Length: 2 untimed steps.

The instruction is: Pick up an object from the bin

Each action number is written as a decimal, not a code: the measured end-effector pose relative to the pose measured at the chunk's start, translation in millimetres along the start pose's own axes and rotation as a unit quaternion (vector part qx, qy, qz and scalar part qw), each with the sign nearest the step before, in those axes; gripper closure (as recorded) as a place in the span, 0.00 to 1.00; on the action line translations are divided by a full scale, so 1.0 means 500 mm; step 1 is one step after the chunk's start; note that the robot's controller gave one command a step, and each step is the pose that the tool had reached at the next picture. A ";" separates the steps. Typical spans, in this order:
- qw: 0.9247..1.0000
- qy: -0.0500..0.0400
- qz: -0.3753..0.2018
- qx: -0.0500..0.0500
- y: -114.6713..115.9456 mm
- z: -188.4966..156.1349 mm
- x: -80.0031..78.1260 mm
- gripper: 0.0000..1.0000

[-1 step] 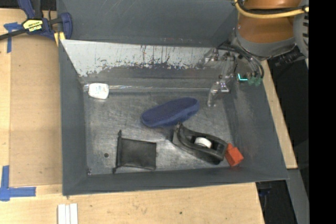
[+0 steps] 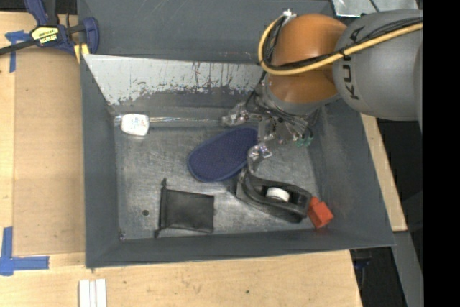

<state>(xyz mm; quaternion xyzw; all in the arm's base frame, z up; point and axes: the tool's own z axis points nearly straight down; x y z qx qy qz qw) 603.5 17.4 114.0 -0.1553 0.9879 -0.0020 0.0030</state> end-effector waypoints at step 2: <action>1.000 -0.004 -0.010 0.000 -0.038 -0.264 -0.020 1.00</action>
Offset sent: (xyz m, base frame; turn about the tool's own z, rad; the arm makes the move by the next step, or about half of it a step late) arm 0.0000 0.0000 0.0000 0.0000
